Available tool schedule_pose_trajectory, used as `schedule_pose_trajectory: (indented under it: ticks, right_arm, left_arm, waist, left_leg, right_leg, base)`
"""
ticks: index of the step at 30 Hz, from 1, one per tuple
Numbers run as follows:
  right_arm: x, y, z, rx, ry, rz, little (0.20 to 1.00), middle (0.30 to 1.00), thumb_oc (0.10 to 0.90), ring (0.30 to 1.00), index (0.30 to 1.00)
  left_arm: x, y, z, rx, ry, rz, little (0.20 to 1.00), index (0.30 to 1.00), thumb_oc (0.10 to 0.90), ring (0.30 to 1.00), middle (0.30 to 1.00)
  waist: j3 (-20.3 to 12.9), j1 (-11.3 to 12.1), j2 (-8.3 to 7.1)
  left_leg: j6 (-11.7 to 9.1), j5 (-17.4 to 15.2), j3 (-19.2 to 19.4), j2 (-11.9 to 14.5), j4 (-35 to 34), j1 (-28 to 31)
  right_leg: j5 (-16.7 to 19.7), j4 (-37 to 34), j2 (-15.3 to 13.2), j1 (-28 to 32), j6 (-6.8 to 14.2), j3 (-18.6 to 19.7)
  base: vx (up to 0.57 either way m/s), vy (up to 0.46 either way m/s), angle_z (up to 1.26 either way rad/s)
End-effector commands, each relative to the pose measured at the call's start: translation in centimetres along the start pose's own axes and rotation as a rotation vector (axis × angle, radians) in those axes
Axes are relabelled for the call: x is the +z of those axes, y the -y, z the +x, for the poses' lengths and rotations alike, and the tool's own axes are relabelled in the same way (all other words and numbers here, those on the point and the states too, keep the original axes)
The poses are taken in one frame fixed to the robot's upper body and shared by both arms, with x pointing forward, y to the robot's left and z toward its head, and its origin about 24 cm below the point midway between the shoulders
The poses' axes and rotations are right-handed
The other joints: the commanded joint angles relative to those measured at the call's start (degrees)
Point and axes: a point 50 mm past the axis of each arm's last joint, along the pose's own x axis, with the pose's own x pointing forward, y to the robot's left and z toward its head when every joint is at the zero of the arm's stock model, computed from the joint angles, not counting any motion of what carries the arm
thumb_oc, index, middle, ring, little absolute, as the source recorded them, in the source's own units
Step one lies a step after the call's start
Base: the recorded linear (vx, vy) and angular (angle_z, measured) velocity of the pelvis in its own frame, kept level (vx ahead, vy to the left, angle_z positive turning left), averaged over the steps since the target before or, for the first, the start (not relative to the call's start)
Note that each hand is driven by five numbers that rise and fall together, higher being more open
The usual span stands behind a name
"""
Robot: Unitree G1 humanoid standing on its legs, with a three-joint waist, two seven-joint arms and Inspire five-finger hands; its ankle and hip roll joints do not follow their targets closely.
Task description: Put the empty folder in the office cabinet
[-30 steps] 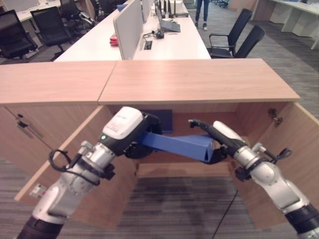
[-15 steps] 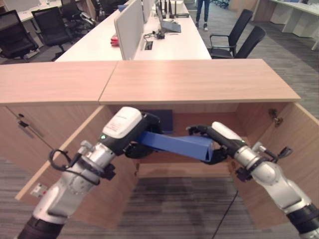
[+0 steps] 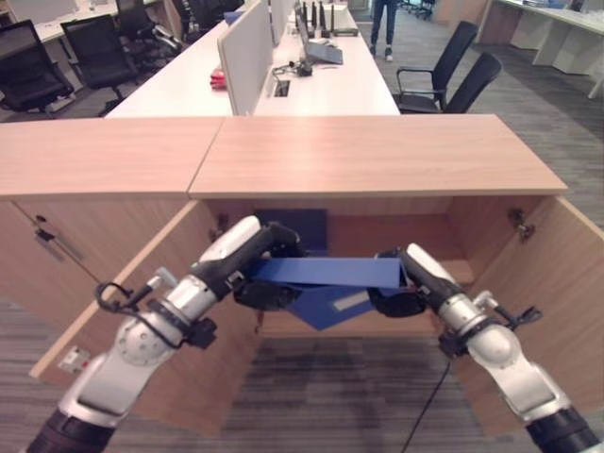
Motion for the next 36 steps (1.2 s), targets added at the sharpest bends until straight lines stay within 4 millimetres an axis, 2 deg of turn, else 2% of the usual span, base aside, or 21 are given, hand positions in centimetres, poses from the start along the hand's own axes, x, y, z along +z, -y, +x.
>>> schedule_pose_trajectory:
  ticks: [1,2,3,4,6,8,10,11,12,13,15,18,20,21,28,29,30,36]
  right_arm:
    - [4.2,-1.2,2.2,0.006,0.248,0.242,0.3,0.3,0.4,0.3,0.3]
    - [3.8,-1.4,2.1,0.005,0.232,0.279,0.3,0.3,0.4,0.3,0.3]
    - [3.4,-1.5,2.0,0.0,0.217,0.302,0.3,0.3,0.4,0.3,0.3]
    - [2.6,-1.9,1.6,0.0,0.183,0.348,0.3,0.3,0.4,0.3,0.3]
    - [2.3,-2.1,1.4,0.002,0.169,0.368,0.3,0.3,0.4,0.3,0.3]
    - [1.1,-2.5,0.6,-0.007,0.116,0.423,0.3,0.3,0.4,0.3,0.3]
    - [0.6,-2.6,0.2,-0.011,0.092,0.441,0.3,0.3,0.4,0.3,0.3]
    - [-0.5,-2.9,-0.5,-0.028,0.042,0.484,0.3,0.3,0.4,0.3,0.3]
    - [-0.5,-2.9,-0.5,-0.026,0.041,0.485,0.3,0.3,0.4,0.3,0.3]
    - [-1.5,-3.2,-1.3,-0.039,-0.008,0.519,0.3,0.3,0.4,0.3,0.3]
    - [-2.5,-3.2,-2.1,-0.062,-0.055,0.546,0.3,0.3,0.4,0.3,0.3]
    - [-3.3,-3.4,-2.7,-0.072,-0.094,0.573,0.3,0.3,0.4,0.3,0.3]
    - [-4.5,-3.5,-3.5,-0.095,-0.151,0.614,0.3,0.3,0.4,0.3,0.3]
    - [-4.5,-3.5,-3.6,-0.095,-0.151,0.615,0.3,0.3,0.4,0.3,0.3]
    - [-7.0,-4.4,-4.8,-0.132,-0.273,0.709,0.3,0.3,0.4,0.3,0.3]
    - [-7.7,-4.9,-5.0,-0.144,-0.314,0.736,0.3,0.3,0.4,0.3,0.3]
    - [-7.7,-4.9,-5.0,-0.145,-0.314,0.735,0.3,0.3,0.4,0.3,0.3]
    - [-9.2,-5.8,-5.5,-0.203,-0.393,0.865,0.3,0.3,0.4,0.3,0.3]
  left_arm:
    - [7.3,-1.4,1.7,0.108,0.491,-0.169,0.658,0.658,0.638,0.658,0.658]
    - [6.9,-1.3,1.6,0.109,0.473,-0.19,0.815,0.815,0.744,0.815,0.815]
    - [6.5,-1.1,1.5,0.11,0.454,-0.211,0.834,0.834,0.756,0.834,0.834]
    - [5.3,-0.5,1.1,0.116,0.394,-0.274,0.9,0.9,0.8,0.9,0.9]
    - [4.7,-0.2,0.8,0.124,0.363,-0.296,0.9,0.9,0.8,0.9,0.9]
    - [2.4,0.9,-0.2,0.172,0.245,-0.38,0.9,0.9,0.8,0.9,0.9]
    - [1.6,1.4,-0.7,0.183,0.201,-0.405,0.9,0.9,0.8,0.9,0.9]
    - [0.0,2.3,-1.6,0.21,0.106,-0.429,0.9,0.9,0.8,0.9,0.9]
    - [0.0,2.3,-1.7,0.211,0.104,-0.43,0.9,0.9,0.8,0.9,0.9]
    - [-1.3,3.1,-2.8,0.225,0.016,-0.445,0.9,0.9,0.8,0.9,0.9]
    - [-2.5,3.9,-3.9,0.227,-0.07,-0.45,0.9,0.9,0.8,0.9,0.9]
    - [-3.4,4.7,-5.0,0.206,-0.145,-0.447,0.9,0.9,0.8,0.9,0.9]
    - [-4.8,5.7,-6.7,0.169,-0.251,-0.447,0.9,0.9,0.8,0.9,0.9]
    - [-4.8,5.7,-6.7,0.168,-0.252,-0.447,0.9,0.9,0.8,0.9,0.9]
    - [-8.5,9.3,-10.6,0.196,-0.522,-0.599,0.9,0.9,0.8,0.9,0.9]
    - [-9.5,10.5,-11.4,0.217,-0.596,-0.643,0.9,0.9,0.8,0.9,0.9]
    - [-9.5,10.6,-11.3,0.218,-0.595,-0.643,0.9,0.9,0.8,0.9,0.9]
    - [-11.5,13.6,-12.6,0.248,-0.774,-0.711,0.9,0.9,0.8,0.9,0.9]
  waist:
    - [-3.8,-0.9,-1.11]
    - [-3.7,-0.9,-1.09]
    - [-3.6,-0.9,-1.09]
    - [-3.5,-0.8,-1.15]
    - [-3.5,-0.8,-1.14]
    - [-3.3,-0.6,-1.37]
    - [-3.4,-0.6,-1.34]
    - [-3.1,-0.4,-1.46]
    - [-3.2,-0.5,-1.43]
    - [-3.0,-0.3,-1.52]
    - [-2.7,-0.2,-1.64]
    - [-2.7,-0.1,-1.65]
    - [-2.4,0.1,-1.59]
    - [-2.4,0.1,-1.61]
    - [-2.0,0.5,-1.5]
    - [-1.9,0.7,-1.55]
    - [-1.9,0.7,-1.52]
    - [-0.9,1.0,-1.65]
  left_leg:
    - [-2.4,-2.8,-1.8,1.0,-0.4,-0.2]
    - [-2.4,-2.7,-1.7,1.0,-0.4,-0.2]
    - [-2.4,-2.7,-1.7,1.0,-0.4,-0.2]
    - [-2.4,-2.8,-1.7,0.9,-0.4,-0.2]
    - [-2.4,-2.7,-1.7,0.9,-0.4,-0.2]
    - [-2.3,-2.8,-1.8,0.9,-0.4,-0.3]
    - [-2.3,-2.8,-1.8,0.8,-0.4,-0.3]
    - [-2.2,-2.8,-1.9,0.8,-0.4,-0.5]
    - [-2.2,-2.8,-1.9,0.8,-0.4,-0.5]
    - [-2.2,-2.8,-1.9,0.8,-0.4,-0.7]
    - [-2.2,-2.8,-2.0,0.8,-0.4,-0.8]
    - [-2.1,-2.8,-2.1,0.8,-0.4,-1.0]
    - [-2.1,-2.8,-2.2,0.8,-0.4,-1.4]
    - [-2.1,-2.8,-2.2,0.8,-0.4,-1.4]
    - [-2.1,-2.6,-2.5,0.7,-0.4,-1.9]
    - [-2.2,-2.4,-2.8,0.7,-0.4,-2.1]
    - [-2.2,-2.4,-2.8,0.7,-0.4,-2.2]
    - [-2.7,-1.6,-4.5,1.3,-0.4,-2.9]
  right_leg:
    - [-3.6,0.0,-1.4,1.6,3.9,-1.9]
    - [-3.7,0.0,-1.4,1.5,3.8,-1.9]
    - [-3.7,0.0,-1.4,1.5,3.8,-1.9]
    - [-3.6,0.0,-1.4,1.5,3.8,-1.9]
    - [-3.6,0.0,-1.4,1.5,3.7,-1.8]
    - [-3.6,0.0,-1.4,1.5,3.7,-2.0]
    - [-3.6,0.0,-1.4,1.5,3.7,-2.0]
    - [-3.7,0.0,-1.4,1.4,3.6,-2.0]
    - [-3.7,0.0,-1.4,1.4,3.6,-2.0]
    - [-3.7,0.0,-1.3,1.3,3.6,-2.1]
    - [-3.7,0.0,-1.3,1.2,3.6,-2.2]
    - [-3.7,0.0,-1.3,1.0,3.6,-2.2]
    - [-3.7,0.0,-1.3,0.8,3.5,-2.3]
    - [-3.7,0.0,-1.3,0.7,3.5,-2.3]
    - [-3.9,0.0,-1.2,0.6,3.2,-2.6]
    - [-4.1,0.0,-1.1,0.6,3.1,-2.6]
    - [-4.1,0.0,-1.1,0.5,3.1,-2.6]
    - [-4.6,0.2,-0.5,0.9,2.3,-3.1]
  base:
    - [0.0,0.0,0.0]
    - [0.0,0.0,0.0]
    - [0.0,0.0,0.0]
    - [0.0,0.0,0.0]
    - [0.0,0.0,0.0]
    - [0.0,0.0,0.0]
    - [0.0,0.0,0.0]
    - [0.0,0.0,0.0]
    - [0.0,0.0,0.0]
    - [0.0,0.0,0.0]
    - [0.0,0.0,0.0]
    - [0.0,0.0,0.0]
    - [0.0,0.0,0.0]
    - [0.0,0.0,0.0]
    - [0.0,-0.005,0.01]
    - [0.02,-0.033,0.09]
    - [0.02,-0.04,0.14]
    - [0.03,-0.069,0.11]
